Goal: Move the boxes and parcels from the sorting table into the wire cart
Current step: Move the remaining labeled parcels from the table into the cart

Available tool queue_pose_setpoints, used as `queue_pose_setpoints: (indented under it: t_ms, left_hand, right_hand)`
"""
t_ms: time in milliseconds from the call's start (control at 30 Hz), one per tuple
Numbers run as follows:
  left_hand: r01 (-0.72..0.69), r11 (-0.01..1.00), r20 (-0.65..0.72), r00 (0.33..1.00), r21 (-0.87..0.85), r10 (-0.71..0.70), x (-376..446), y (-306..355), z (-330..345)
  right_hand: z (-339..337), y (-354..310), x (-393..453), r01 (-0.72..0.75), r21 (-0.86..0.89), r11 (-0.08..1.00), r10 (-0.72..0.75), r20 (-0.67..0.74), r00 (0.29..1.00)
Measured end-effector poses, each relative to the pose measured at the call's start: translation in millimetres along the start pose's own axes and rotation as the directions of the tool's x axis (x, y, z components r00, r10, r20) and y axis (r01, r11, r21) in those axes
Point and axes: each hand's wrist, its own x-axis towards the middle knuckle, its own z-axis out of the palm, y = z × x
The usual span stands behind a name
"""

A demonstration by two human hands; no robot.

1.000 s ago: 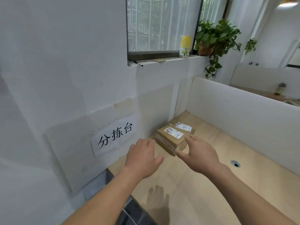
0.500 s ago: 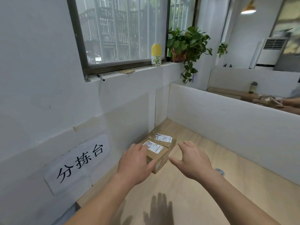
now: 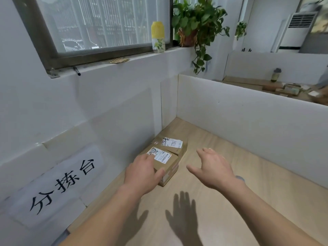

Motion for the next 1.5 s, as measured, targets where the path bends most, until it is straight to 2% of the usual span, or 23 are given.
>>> queue_pose_setpoints:
  t_ms: [300, 733, 1033, 1233, 1500]
  left_hand:
    - [0.093, 0.994, 0.115, 0.990, -0.055, -0.087, 72.6, -40.1, 63.1]
    - [0.237, 0.966, 0.249, 0.947, -0.105, -0.205, 141.0, -96.0, 124.2]
    - [0.305, 0.938, 0.308, 0.919, -0.165, -0.245, 156.8, -111.4, 143.8]
    - [0.357, 0.912, 0.294, 0.910, -0.204, -0.291, 161.6, -121.3, 148.8]
    - [0.381, 0.902, 0.296, 0.902, -0.203, -0.314, 173.9, -113.8, 153.7]
  right_hand:
    - [70.5, -11.0, 69.1, -0.041, 0.006, 0.999, 0.040, 0.118, 0.992]
    - [163.8, -37.3, 180.3, -0.096, 0.152, 0.984, 0.044, 0.315, 0.948]
    - [205.5, -41.9, 180.4, -0.231, 0.253, 0.940, 0.141, 0.329, 0.934]
    - [227.4, -65.2, 173.1, -0.229, 0.364, 0.903, 0.103, 0.335, 0.937]
    - [219.5, -49.9, 185.7, -0.193, 0.367, 0.910, 0.057, 0.348, 0.936]
